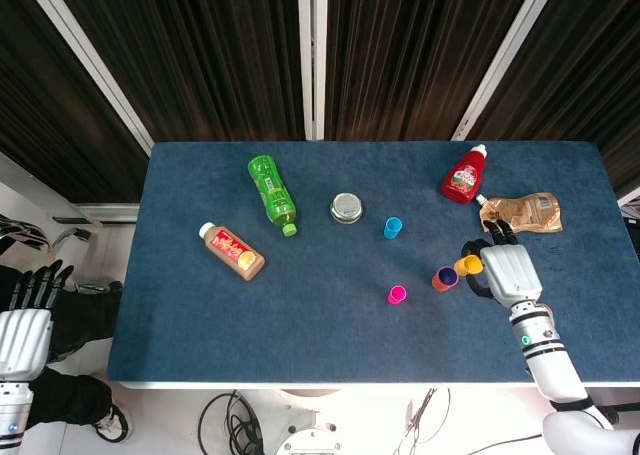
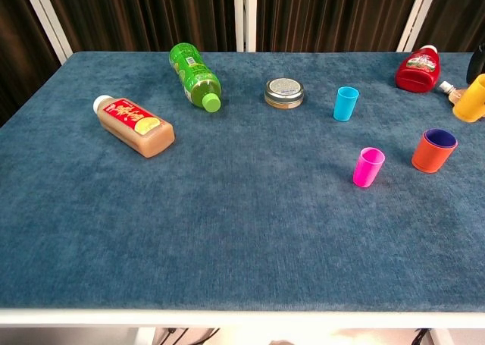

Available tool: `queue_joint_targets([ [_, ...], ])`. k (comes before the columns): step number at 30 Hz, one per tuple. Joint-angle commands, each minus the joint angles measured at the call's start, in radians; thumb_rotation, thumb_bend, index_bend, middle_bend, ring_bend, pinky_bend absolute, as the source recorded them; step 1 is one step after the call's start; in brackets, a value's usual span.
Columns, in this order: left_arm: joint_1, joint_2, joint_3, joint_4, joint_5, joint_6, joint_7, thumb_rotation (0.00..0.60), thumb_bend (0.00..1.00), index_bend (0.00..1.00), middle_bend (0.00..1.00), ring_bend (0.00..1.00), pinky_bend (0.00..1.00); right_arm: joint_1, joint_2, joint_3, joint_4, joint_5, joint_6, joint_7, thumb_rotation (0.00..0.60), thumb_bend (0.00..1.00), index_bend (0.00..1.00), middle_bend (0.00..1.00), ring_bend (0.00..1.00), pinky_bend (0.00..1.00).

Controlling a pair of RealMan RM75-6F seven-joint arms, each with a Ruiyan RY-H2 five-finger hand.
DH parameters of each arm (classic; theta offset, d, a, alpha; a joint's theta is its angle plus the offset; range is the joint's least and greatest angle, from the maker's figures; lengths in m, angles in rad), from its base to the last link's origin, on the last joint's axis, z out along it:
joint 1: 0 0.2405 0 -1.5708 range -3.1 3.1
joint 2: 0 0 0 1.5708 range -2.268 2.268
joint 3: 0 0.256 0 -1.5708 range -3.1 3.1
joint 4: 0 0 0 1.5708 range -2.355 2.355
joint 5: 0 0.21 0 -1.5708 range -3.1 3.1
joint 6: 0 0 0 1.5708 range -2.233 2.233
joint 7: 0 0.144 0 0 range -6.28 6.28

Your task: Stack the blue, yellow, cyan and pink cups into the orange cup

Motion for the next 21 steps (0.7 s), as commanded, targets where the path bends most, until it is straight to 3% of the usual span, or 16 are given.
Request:
queue_joint_targets([
  [1, 0.000, 0.001, 0.000, 0.001, -0.001, 0.000, -0.001, 0.600, 0.16, 0.06, 0.01, 0.00, 0.00, 0.015, -0.024, -0.013, 0.012, 0.015, -0.018, -0.015, 0.600, 0.31, 0.46, 0.43, 0.07, 0.00],
  [15, 0.003, -0.004, 0.003, 0.010, -0.003, -0.002, -0.006, 0.600, 0.16, 0.06, 0.01, 0.00, 0.00, 0.057, -0.061, -0.037, 0.032, 0.058, -0.045, -0.058, 0.600, 0.30, 0.45, 0.42, 0.07, 0.00],
  [21, 0.004, -0.004, 0.004, 0.011, 0.000, -0.001, -0.003, 0.600, 0.16, 0.06, 0.01, 0.00, 0.00, 0.072, -0.049, -0.039, 0.028, 0.078, -0.065, -0.048, 0.600, 0.27, 0.14, 0.27, 0.01, 0.00],
])
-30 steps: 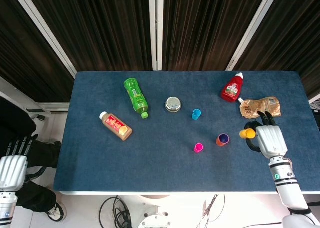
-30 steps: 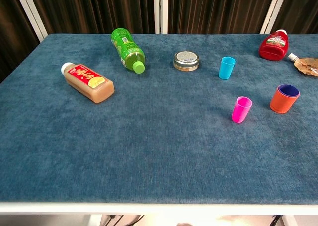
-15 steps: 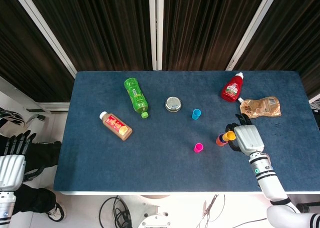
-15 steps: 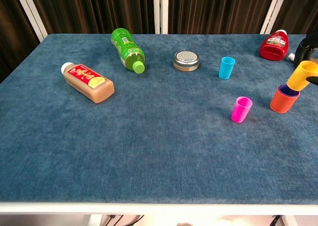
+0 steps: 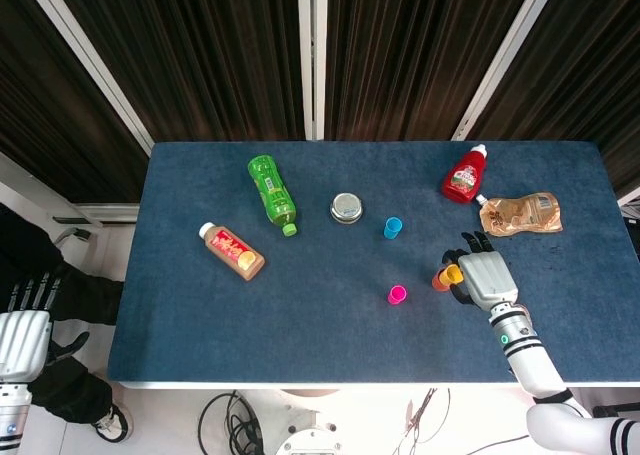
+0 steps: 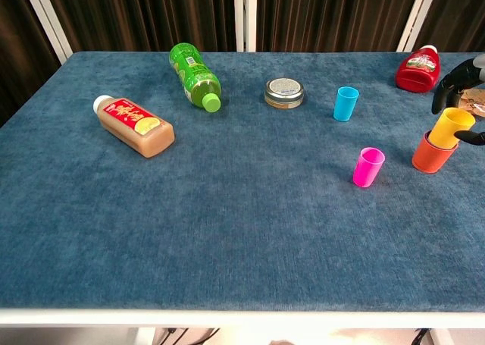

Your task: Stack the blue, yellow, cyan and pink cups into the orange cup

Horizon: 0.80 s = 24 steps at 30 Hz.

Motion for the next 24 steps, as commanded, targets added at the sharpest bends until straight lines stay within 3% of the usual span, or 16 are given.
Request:
queue_joint_targets([
  [1, 0.000, 0.000, 0.000, 0.001, 0.000, 0.000, -0.002, 0.600, 0.16, 0.06, 0.01, 0.00, 0.00, 0.003, 0.007, 0.003, -0.004, -0.003, 0.003, 0.013, 0.600, 0.27, 0.12, 0.25, 0.00, 0.00],
  [9, -0.004, 0.001, 0.000, 0.002, 0.000, -0.008, -0.004, 0.600, 0.16, 0.06, 0.01, 0.00, 0.00, 0.046, 0.023, 0.067, -0.012, 0.010, 0.018, 0.036, 0.600, 0.27, 0.12, 0.24, 0.00, 0.00],
  [15, -0.005, -0.008, -0.001, 0.011, -0.001, -0.009, -0.011, 0.600, 0.16, 0.06, 0.01, 0.00, 0.00, 0.169, -0.057, 0.124, 0.088, 0.181, -0.055, -0.060, 0.600, 0.27, 0.17, 0.24, 0.00, 0.00],
  [24, -0.004, -0.002, -0.001, 0.017, 0.002, -0.005, -0.028, 0.600, 0.16, 0.06, 0.01, 0.00, 0.00, 0.322, -0.196, 0.135, 0.250, 0.379, -0.107, -0.195, 0.600, 0.27, 0.18, 0.25, 0.00, 0.00],
])
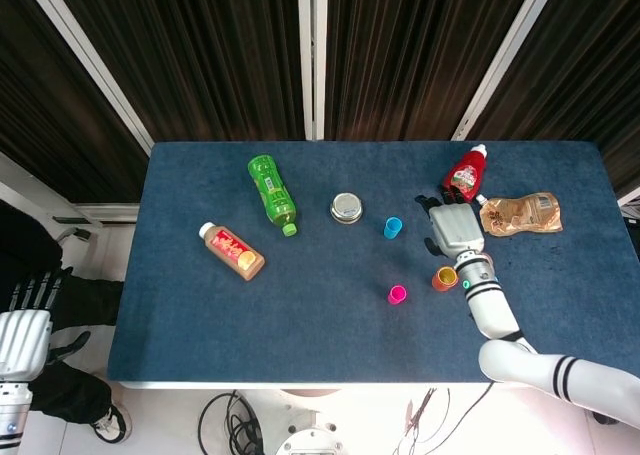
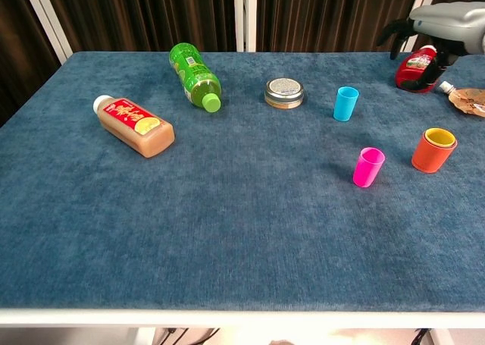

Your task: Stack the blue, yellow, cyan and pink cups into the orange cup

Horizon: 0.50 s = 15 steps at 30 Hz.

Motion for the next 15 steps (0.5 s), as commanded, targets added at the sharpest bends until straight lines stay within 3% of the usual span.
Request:
queue_joint_targets([
  [1, -0.001, 0.002, -0.001, 0.000, 0.000, 0.000, -0.003, 0.600, 0.16, 0.06, 0.01, 0.00, 0.00, 0.055, -0.054, 0.004, 0.050, 0.068, -0.028, -0.045, 0.600, 0.27, 0.18, 0.25, 0.00, 0.00],
  [15, -0.006, 0.004, -0.004, 0.011, -0.008, -0.010, -0.020, 0.600, 0.16, 0.06, 0.01, 0.00, 0.00, 0.141, -0.160, -0.030, 0.177, 0.170, -0.043, -0.094, 0.600, 0.27, 0.19, 0.24, 0.00, 0.00],
])
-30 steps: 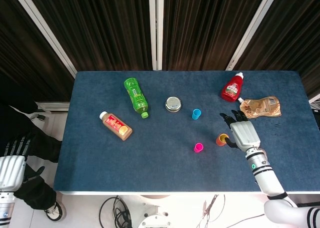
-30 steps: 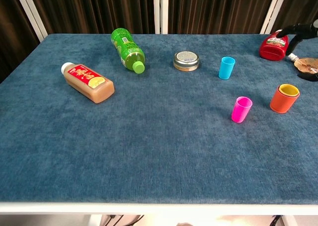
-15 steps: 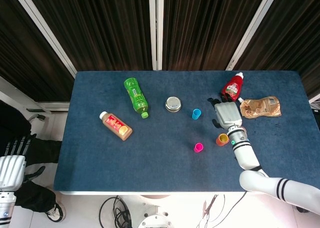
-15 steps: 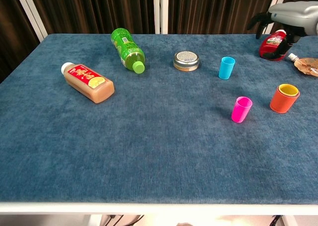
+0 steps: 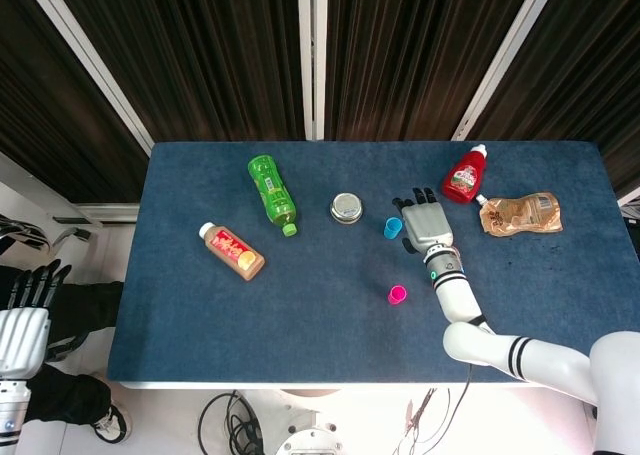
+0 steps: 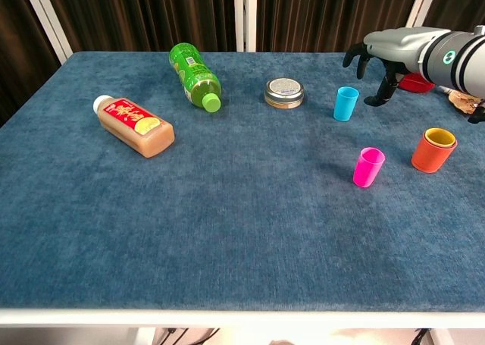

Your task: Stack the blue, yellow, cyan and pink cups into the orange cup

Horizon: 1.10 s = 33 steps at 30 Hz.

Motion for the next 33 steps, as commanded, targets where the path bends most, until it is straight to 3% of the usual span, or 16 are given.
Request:
queue_joint_targets([
  [1, 0.000, 0.001, 0.000, 0.002, -0.001, -0.001, -0.002, 0.600, 0.16, 0.06, 0.01, 0.00, 0.00, 0.013, -0.020, -0.006, 0.025, 0.009, -0.003, -0.001, 0.600, 0.27, 0.20, 0.25, 0.00, 0.00],
  [16, 0.004, 0.004, 0.005, 0.000, 0.000, 0.000, -0.006, 0.600, 0.16, 0.06, 0.01, 0.00, 0.00, 0.033, -0.095, -0.021, 0.103, -0.001, 0.006, 0.016, 0.600, 0.29, 0.27, 0.28, 0.00, 0.00],
  [33, 0.012, 0.002, 0.010, 0.010, -0.003, 0.004, -0.010, 0.600, 0.16, 0.06, 0.01, 0.00, 0.00, 0.028, -0.164, -0.021, 0.184, -0.042, 0.044, 0.027, 0.600, 0.32, 0.43, 0.40, 0.08, 0.00],
])
